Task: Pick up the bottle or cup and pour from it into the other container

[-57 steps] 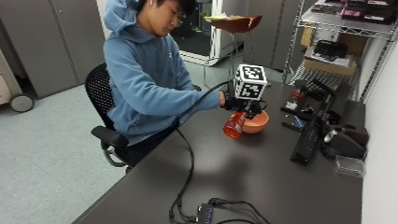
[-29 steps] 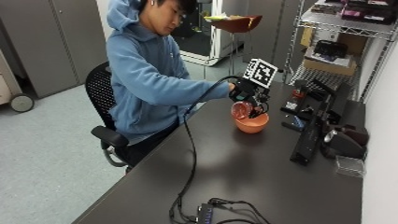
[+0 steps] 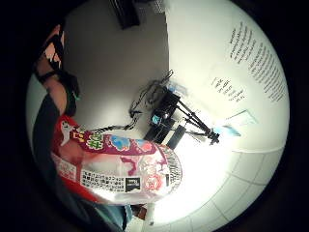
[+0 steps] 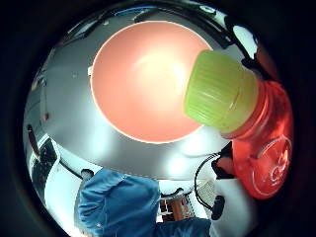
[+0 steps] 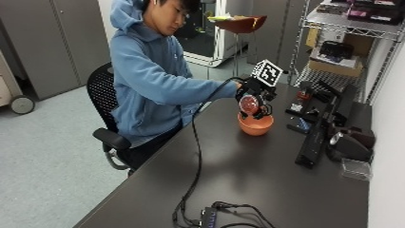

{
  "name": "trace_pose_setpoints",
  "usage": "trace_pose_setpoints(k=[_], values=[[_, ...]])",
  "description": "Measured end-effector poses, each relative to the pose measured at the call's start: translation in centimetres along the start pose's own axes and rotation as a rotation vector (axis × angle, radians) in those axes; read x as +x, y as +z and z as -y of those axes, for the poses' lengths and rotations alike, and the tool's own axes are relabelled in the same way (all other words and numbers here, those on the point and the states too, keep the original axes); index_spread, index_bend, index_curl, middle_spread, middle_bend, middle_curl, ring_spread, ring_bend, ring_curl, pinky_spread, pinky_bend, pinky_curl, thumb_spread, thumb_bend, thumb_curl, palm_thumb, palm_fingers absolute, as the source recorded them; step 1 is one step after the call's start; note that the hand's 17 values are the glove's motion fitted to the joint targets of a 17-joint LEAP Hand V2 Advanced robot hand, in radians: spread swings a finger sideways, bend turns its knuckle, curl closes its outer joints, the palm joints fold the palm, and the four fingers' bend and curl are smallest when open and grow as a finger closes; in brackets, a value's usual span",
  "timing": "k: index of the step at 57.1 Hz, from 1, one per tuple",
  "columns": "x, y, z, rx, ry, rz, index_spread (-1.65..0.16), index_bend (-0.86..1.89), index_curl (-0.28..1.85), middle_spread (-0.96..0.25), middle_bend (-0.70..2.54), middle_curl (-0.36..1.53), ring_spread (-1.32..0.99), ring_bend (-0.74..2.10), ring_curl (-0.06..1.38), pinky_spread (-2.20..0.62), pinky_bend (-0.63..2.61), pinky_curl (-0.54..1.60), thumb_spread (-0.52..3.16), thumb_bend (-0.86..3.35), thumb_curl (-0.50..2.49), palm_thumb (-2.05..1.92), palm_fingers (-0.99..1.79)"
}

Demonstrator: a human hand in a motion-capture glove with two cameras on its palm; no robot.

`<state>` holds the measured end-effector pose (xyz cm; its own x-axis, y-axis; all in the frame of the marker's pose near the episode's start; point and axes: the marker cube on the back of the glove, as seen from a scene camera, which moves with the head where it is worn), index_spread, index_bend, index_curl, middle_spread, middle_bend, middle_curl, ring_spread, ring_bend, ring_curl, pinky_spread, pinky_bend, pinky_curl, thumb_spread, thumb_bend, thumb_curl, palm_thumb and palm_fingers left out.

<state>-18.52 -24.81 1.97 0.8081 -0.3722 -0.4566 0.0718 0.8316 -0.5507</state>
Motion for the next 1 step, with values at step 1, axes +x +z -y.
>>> trace_pose_setpoints(k=[1], values=[[0.11, 0.04, -0.03, 0.000, -0.001, -0.002, -0.13, 0.14, 0.39, -0.07, 0.30, 0.55, -0.18, 0.54, 0.50, -0.13, 0.37, 0.40, 0.11, -0.04, 0.72, 1.08, 1.13]])
